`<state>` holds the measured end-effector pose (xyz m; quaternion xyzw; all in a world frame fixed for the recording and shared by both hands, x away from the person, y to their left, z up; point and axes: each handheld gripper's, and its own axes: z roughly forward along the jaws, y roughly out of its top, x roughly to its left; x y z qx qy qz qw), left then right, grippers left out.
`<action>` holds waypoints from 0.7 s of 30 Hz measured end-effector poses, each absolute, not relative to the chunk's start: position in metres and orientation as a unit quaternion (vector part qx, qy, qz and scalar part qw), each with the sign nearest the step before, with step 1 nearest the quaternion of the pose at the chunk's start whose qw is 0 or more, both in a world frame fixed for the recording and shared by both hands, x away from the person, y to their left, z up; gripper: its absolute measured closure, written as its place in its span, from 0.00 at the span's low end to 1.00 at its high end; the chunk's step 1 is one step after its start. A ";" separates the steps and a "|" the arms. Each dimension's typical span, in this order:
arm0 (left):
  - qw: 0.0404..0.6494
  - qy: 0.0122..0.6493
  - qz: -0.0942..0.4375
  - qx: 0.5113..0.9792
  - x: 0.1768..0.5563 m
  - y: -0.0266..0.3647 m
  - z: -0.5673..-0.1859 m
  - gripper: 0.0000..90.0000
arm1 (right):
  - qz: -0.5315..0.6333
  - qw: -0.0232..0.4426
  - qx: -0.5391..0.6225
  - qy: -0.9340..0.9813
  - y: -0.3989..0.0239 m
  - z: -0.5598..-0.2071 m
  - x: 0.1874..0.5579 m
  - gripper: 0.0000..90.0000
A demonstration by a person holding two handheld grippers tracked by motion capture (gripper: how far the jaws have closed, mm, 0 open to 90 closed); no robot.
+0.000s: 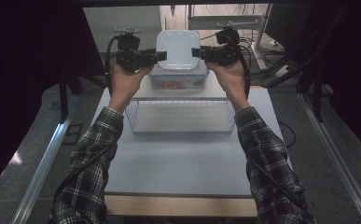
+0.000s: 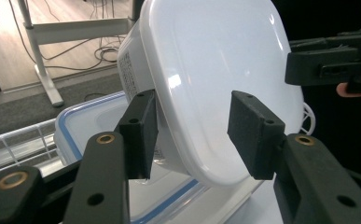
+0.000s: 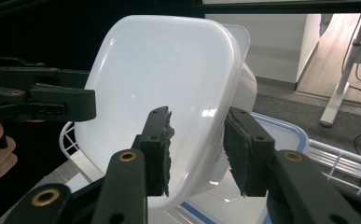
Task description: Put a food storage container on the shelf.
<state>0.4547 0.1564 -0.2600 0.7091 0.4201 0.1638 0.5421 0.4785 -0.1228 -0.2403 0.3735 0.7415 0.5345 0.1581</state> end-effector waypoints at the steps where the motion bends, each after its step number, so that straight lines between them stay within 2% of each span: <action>1: 0.544 0.421 0.162 0.708 0.456 0.157 -0.260 0.58 | 0.534 0.158 0.373 0.742 -0.123 -0.240 0.479 0.67; 7: 0.543 0.423 0.165 0.707 0.459 0.156 -0.259 0.58 | 0.533 0.161 0.377 0.740 -0.122 -0.241 0.483 0.63; 21: 0.536 0.443 0.171 0.698 0.470 0.151 -0.257 0.47 | 0.520 0.181 0.386 0.740 -0.115 -0.241 0.490 0.62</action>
